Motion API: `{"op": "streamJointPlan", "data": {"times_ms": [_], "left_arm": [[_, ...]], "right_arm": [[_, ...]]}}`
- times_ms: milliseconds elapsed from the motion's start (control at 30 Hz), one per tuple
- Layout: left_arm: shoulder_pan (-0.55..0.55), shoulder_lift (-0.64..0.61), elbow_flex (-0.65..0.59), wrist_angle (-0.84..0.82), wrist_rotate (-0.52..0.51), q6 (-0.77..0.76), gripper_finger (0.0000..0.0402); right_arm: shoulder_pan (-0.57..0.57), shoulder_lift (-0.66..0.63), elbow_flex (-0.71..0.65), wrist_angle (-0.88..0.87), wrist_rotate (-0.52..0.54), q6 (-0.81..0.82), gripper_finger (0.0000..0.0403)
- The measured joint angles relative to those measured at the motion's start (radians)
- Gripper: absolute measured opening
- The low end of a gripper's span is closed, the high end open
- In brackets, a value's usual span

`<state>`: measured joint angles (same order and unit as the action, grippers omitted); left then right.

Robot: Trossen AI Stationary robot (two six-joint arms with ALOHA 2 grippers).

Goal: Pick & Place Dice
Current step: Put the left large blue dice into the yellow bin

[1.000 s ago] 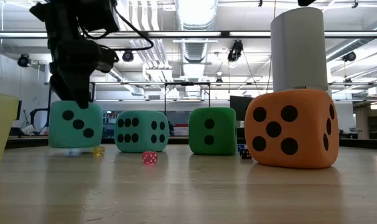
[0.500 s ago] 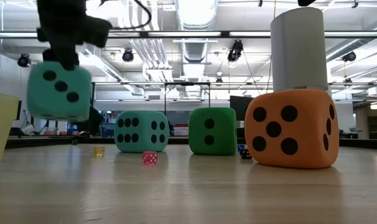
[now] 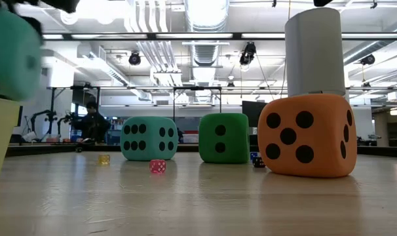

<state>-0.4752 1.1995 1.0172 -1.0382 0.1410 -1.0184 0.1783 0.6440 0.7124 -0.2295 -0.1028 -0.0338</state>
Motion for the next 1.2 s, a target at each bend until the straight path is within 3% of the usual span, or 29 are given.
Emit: {"op": "streamJointPlan", "data": {"times_ms": [267, 500, 733, 933, 1200], "left_arm": [[-0.244, 0.002, -0.001, 0.09, 0.035, -0.242, 0.0353], [-0.383, 0.012, -0.01, 0.148, 0.021, -0.376, 0.0357], [-0.439, 0.035, -0.06, 0.219, 0.009, -0.377, 0.0366], [-0.459, 0.035, -0.119, 0.33, 0.075, -0.351, 0.0385], [-0.5, 0.035, -0.184, 0.37, 0.083, -0.394, 0.0395]], "right_arm": [[0.0, 0.0, 0.0, 0.0, 0.0, 0.0, 0.0008], [0.0, 0.0, 0.0, 0.0, 0.0, 0.0, 0.0008], [0.0, 0.0, 0.0, 0.0, 0.0, 0.0, 0.0008], [0.0, 0.0, 0.0, 0.0, 0.0, 0.0, 0.0008], [0.0, 0.0, 0.0, 0.0, 0.0, 0.0, 0.0008]]}}
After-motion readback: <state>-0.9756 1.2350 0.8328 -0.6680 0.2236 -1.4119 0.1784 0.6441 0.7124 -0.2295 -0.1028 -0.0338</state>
